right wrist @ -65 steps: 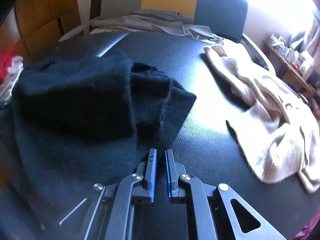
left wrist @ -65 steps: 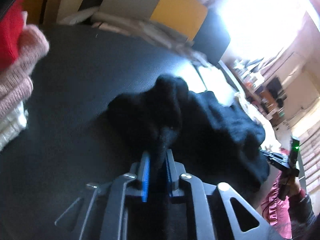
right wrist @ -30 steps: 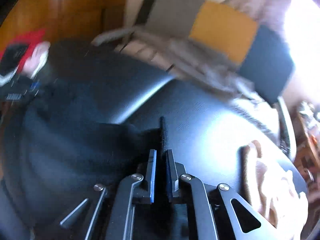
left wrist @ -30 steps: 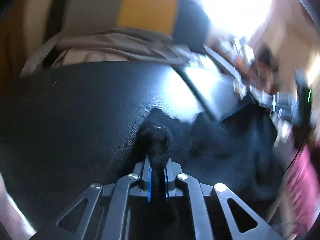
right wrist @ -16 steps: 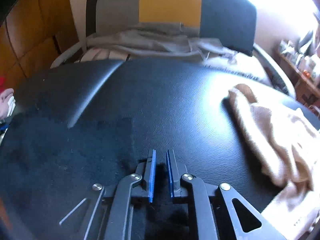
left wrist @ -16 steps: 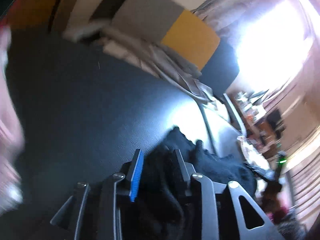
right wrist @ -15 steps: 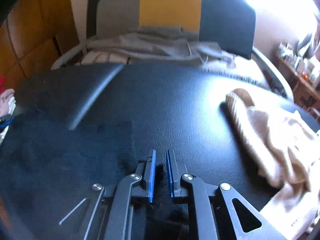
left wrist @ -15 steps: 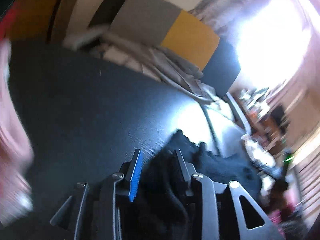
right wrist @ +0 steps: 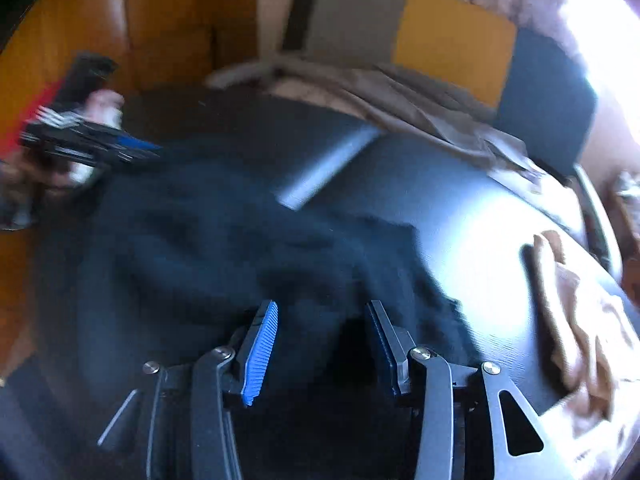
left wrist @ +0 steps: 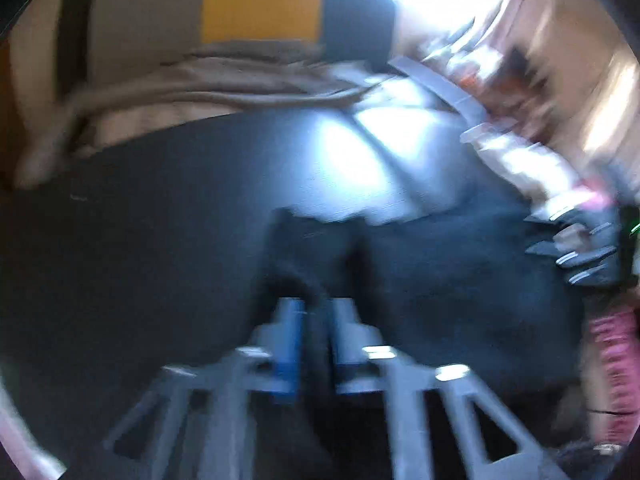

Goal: Fold clothes

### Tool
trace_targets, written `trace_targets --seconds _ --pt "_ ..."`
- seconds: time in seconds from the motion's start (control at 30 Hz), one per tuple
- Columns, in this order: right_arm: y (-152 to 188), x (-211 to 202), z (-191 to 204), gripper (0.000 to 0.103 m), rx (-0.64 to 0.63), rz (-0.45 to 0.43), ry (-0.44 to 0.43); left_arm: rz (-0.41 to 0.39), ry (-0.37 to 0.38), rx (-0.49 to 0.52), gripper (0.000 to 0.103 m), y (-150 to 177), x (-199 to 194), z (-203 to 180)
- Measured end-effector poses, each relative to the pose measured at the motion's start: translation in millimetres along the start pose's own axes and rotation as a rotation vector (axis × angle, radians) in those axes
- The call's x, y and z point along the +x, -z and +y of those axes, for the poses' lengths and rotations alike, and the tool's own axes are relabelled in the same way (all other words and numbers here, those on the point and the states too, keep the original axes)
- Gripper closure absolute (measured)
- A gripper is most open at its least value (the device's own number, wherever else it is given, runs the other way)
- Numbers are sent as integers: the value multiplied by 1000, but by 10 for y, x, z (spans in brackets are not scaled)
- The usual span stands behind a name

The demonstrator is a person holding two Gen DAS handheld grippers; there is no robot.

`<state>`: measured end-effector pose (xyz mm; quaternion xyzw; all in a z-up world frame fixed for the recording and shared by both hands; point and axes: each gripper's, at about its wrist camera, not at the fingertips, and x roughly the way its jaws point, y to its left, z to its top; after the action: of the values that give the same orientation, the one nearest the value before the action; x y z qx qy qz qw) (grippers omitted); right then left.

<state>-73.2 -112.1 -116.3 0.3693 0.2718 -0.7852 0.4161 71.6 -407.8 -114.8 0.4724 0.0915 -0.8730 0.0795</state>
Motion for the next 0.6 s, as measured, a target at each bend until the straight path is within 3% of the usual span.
trace_targets --seconds 0.03,0.13,0.2,0.27,0.43,0.6 --pt "47 60 -110 33 49 6 28 -8 2 -76 97 28 23 93" --pt "243 144 -415 27 262 -25 -43 -71 67 -397 90 214 10 508" --pt "312 141 -453 26 297 -54 -41 -111 151 -527 85 331 -4 671" --pt "309 139 -420 26 294 -56 -27 -132 135 -543 79 426 -89 674" --pt "319 123 -439 23 311 -71 -37 -216 126 -553 77 795 -514 594" --pt "366 95 -542 17 375 -93 -76 -236 209 -509 68 1340 -835 503"
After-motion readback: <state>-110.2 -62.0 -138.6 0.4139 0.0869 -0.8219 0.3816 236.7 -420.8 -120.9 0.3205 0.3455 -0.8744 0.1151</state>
